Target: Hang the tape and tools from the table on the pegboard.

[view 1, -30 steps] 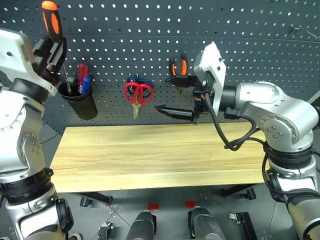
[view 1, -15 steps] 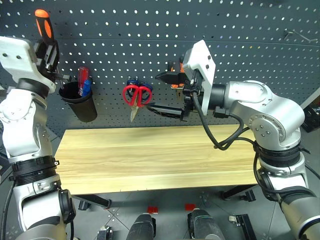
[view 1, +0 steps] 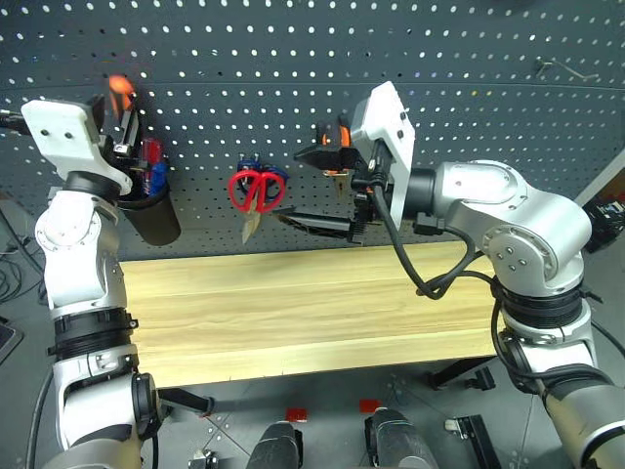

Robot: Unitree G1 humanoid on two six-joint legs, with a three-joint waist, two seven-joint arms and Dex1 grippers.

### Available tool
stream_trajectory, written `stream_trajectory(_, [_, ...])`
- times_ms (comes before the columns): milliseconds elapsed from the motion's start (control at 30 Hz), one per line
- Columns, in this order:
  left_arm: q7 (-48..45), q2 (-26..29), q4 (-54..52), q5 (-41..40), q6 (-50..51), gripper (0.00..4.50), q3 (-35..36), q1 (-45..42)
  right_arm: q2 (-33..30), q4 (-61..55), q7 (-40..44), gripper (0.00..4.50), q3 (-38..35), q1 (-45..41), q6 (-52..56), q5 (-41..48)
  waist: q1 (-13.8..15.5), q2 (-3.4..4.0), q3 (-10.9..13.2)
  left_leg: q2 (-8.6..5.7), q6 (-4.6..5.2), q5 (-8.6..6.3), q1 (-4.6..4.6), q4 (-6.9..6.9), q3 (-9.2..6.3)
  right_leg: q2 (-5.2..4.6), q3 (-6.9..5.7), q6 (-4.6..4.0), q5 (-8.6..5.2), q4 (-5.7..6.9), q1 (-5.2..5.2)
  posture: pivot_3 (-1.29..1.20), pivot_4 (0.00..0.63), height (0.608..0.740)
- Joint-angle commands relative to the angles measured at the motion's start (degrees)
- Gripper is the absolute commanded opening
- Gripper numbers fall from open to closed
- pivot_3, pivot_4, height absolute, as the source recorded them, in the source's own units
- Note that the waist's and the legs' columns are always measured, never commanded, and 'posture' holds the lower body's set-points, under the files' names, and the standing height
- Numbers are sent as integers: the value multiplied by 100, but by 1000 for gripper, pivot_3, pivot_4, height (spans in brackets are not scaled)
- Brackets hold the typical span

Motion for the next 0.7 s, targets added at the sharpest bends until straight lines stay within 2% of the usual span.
stream_trajectory(33, [454,-112,-1137,-235,437,3451,334,305,-21,-187,-86,4500,-160,-24,45,95,-27,-2,-26,1,0,0,1,-2,0,-3,0,0,0,-2,0,-20,60,740])
stream_trajectory(67, [608,-168,-1478,-286,652,3764,385,429,-28,-193,-107,4500,-213,2,86,138,-35,-3,-38,1,0,0,1,-2,-1,-7,1,0,0,-2,0,-12,57,740])
stream_trajectory(233, [1399,-453,-2840,-443,2020,3764,370,724,-138,-229,-166,4500,-441,248,132,252,21,-4,-131,-8,1,-1,2,0,-7,-3,-1,0,0,-1,7,20,51,740])
stream_trajectory(300, [1635,-453,-3247,-238,2734,3764,59,813,-166,-227,-344,4500,-581,424,44,189,66,-3,-176,-14,2,-1,4,3,-6,0,1,0,0,-1,12,39,50,740])
stream_trajectory(433, [1829,-564,-3772,-30,3410,3764,-319,1066,-161,-238,-741,4500,-867,975,-225,-13,199,-4,-279,-20,5,-3,11,3,-5,2,6,0,0,-1,21,56,41,740])
stream_trajectory(633, [1287,-759,-3826,105,3002,3764,-840,2268,237,-9,-1362,4500,-982,2752,-1793,-923,290,24,-426,-15,11,-6,39,-12,9,9,18,-1,0,-8,43,58,23,740])
stream_trajectory(700, [1051,-824,-3618,248,2662,3764,-1110,2767,261,506,-1482,4500,-750,3425,-2879,-1663,336,33,-453,-14,11,-7,60,-12,24,14,28,-1,-1,-9,61,57,10,740])
